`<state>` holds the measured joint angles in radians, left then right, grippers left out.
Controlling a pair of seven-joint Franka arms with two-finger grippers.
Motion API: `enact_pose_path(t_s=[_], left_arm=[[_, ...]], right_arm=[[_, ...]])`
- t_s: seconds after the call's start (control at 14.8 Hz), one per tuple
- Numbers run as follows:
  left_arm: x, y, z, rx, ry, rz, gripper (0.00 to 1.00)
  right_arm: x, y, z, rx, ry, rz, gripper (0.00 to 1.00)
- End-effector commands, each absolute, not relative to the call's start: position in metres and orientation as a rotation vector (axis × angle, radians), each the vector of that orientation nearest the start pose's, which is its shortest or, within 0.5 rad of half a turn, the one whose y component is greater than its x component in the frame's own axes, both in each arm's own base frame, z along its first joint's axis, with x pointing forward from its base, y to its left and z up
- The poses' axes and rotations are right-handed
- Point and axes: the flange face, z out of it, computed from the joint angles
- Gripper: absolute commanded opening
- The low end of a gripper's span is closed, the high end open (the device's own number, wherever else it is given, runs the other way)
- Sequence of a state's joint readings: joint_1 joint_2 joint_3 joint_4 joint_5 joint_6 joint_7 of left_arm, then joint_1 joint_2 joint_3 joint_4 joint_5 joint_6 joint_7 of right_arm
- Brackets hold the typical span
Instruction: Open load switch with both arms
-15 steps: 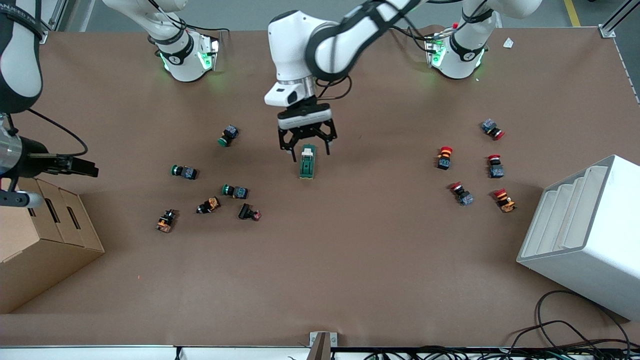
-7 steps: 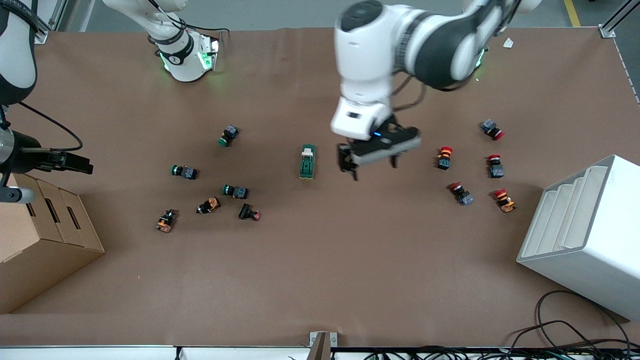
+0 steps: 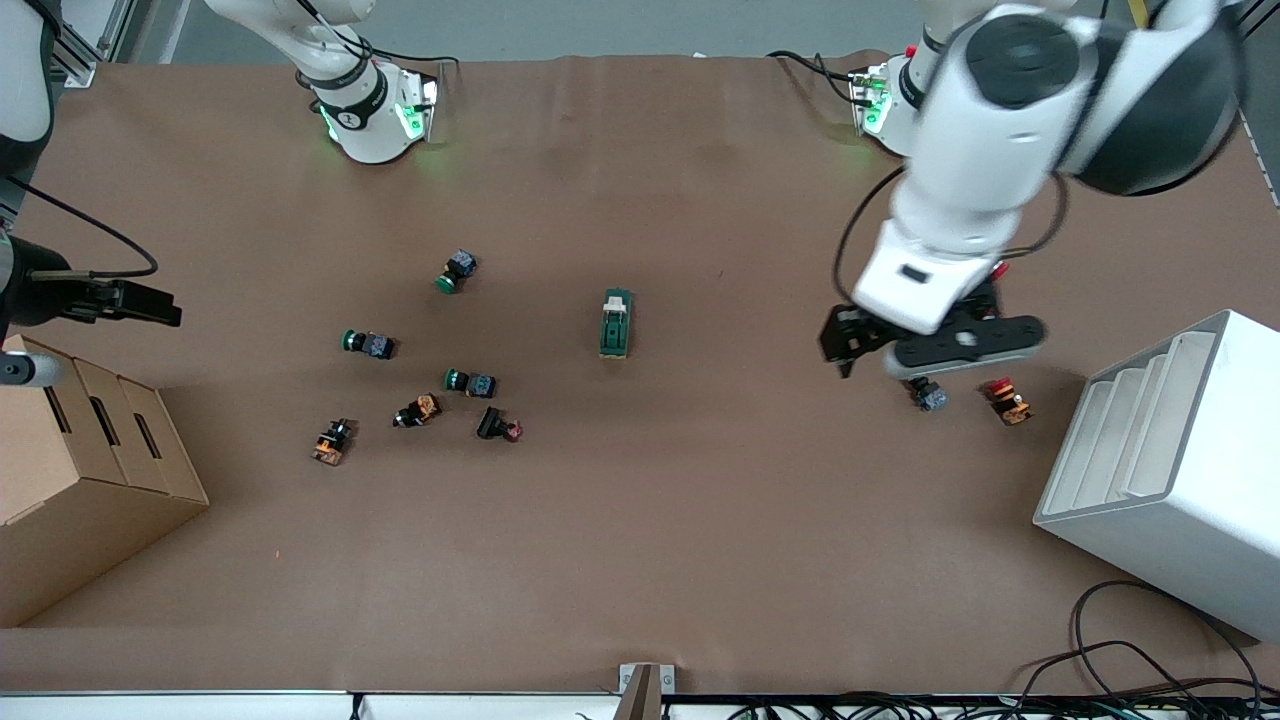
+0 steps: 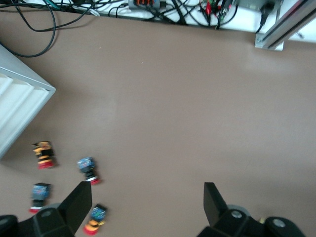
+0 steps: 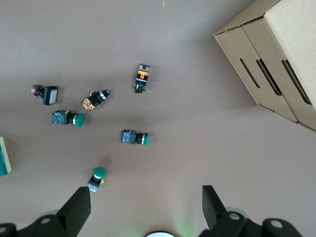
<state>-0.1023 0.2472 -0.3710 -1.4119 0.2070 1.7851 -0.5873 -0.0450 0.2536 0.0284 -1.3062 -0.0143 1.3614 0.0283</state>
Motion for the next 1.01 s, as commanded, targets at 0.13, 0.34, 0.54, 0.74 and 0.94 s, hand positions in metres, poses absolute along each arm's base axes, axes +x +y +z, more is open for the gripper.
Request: enact_pose_path(t_s=[0.13, 0.34, 0.54, 0.74, 0.94], left_arm=[[0.577, -0.178, 0.617, -3.098, 0.003, -0.117, 1.00], [0.576, -0.142, 0.627, -3.082, 0.042, -0.097, 1.00], [0.575, -0.102, 0.635, -3.134, 0.049, -0.088, 1.00], [0.560, -0.076, 0.643, -3.141, 0.132, -0.089, 1.00], [0.548, -0.065, 0.646, -3.141, 0.133, -0.070, 1.00]], right_arm=[[0.595, -0.015, 0.593, -3.104, 0.071, 0.303, 1.00], [0.584, -0.011, 0.601, -3.110, 0.055, 0.277, 1.00], [0.580, -0.016, 0.606, -3.120, 0.064, 0.266, 1.00], [0.572, -0.016, 0.611, -3.119, 0.048, 0.258, 1.00], [0.551, -0.021, 0.621, -3.120, 0.060, 0.213, 1.00]])
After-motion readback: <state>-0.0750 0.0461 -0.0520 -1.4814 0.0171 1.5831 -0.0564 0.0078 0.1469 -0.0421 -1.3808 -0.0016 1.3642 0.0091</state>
